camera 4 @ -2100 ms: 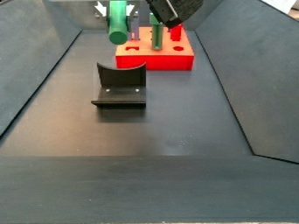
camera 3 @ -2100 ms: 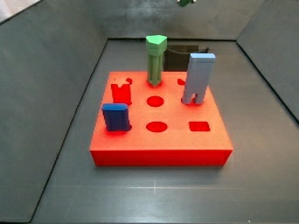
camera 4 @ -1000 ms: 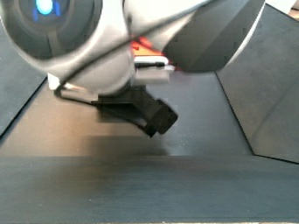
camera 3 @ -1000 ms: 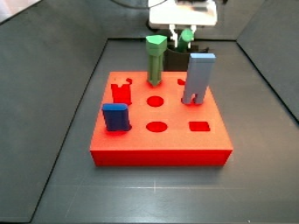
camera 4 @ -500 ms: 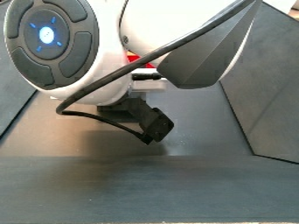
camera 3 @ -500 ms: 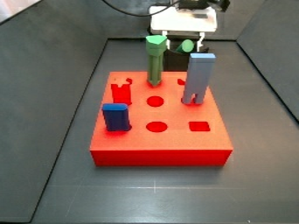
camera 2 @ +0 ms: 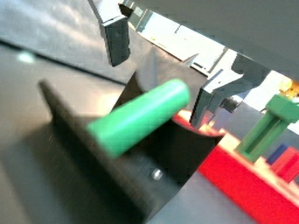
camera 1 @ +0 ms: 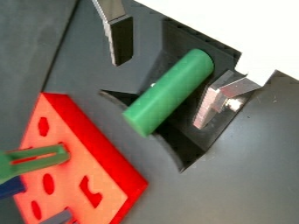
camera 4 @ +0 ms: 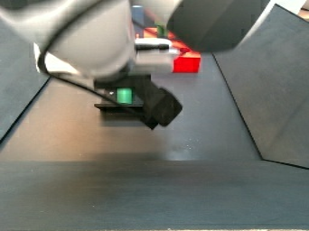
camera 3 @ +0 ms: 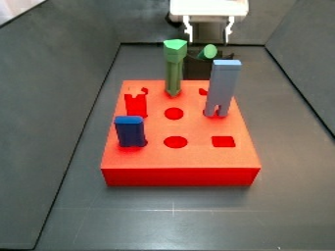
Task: Pick up the round object. Move up. Place the round object on the fixture. Regrasp the round object. Move to above the board. Insert the round object.
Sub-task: Regrasp the round object.
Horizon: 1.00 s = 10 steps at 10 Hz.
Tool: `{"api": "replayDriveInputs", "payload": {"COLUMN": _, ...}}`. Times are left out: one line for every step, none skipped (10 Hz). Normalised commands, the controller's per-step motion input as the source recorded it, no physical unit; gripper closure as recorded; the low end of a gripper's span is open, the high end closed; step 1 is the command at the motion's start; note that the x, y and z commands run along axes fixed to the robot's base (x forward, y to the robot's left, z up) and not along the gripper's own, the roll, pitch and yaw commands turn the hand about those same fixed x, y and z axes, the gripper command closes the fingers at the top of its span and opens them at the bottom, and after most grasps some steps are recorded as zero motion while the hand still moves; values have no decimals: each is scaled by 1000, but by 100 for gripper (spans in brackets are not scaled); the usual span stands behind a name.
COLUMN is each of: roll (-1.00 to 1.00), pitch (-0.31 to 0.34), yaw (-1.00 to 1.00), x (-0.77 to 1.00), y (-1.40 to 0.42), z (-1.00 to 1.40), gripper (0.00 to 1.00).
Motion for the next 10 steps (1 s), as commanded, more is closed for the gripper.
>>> {"api": "replayDriveInputs", "payload": {"roll": 61, "pitch": 83, "yaw": 20, "x": -32, "y": -1, "z": 743, "gripper": 0}}
{"api": "replayDriveInputs", "payload": {"roll": 52, "pitch": 95, "yaw": 7, "x": -26, "y": 3, "z": 578, "gripper": 0}}
{"api": "replayDriveInputs", "payload": {"roll": 45, "pitch": 95, "yaw": -11, "x": -23, "y": 6, "z": 405, "gripper": 0}}
{"api": "replayDriveInputs", "payload": {"roll": 46, "pitch": 94, "yaw": -28, "x": -26, "y": 2, "z": 168, "gripper": 0}}
{"api": "replayDriveInputs", "payload": {"roll": 1000, "pitch": 72, "yaw": 9, "x": -81, "y": -1000, "z": 914, "gripper": 0}}
{"api": "replayDriveInputs", "payload": {"roll": 1000, "pitch": 71, "yaw": 9, "x": -77, "y": -1000, "z": 905, "gripper": 0}}
{"api": "replayDriveInputs", "payload": {"roll": 1000, "pitch": 60, "yaw": 8, "x": -106, "y": -1000, "z": 914, "gripper": 0}}
{"api": "replayDriveInputs", "payload": {"roll": 1000, "pitch": 48, "yaw": 7, "x": -143, "y": -1000, "z": 859, "gripper": 0}}
{"api": "replayDriveInputs", "payload": {"roll": 1000, "pitch": 43, "yaw": 6, "x": -121, "y": -864, "z": 676, "gripper": 0}}
{"api": "replayDriveInputs", "payload": {"roll": 1000, "pitch": 41, "yaw": 6, "x": -98, "y": -761, "z": 540, "gripper": 0}}
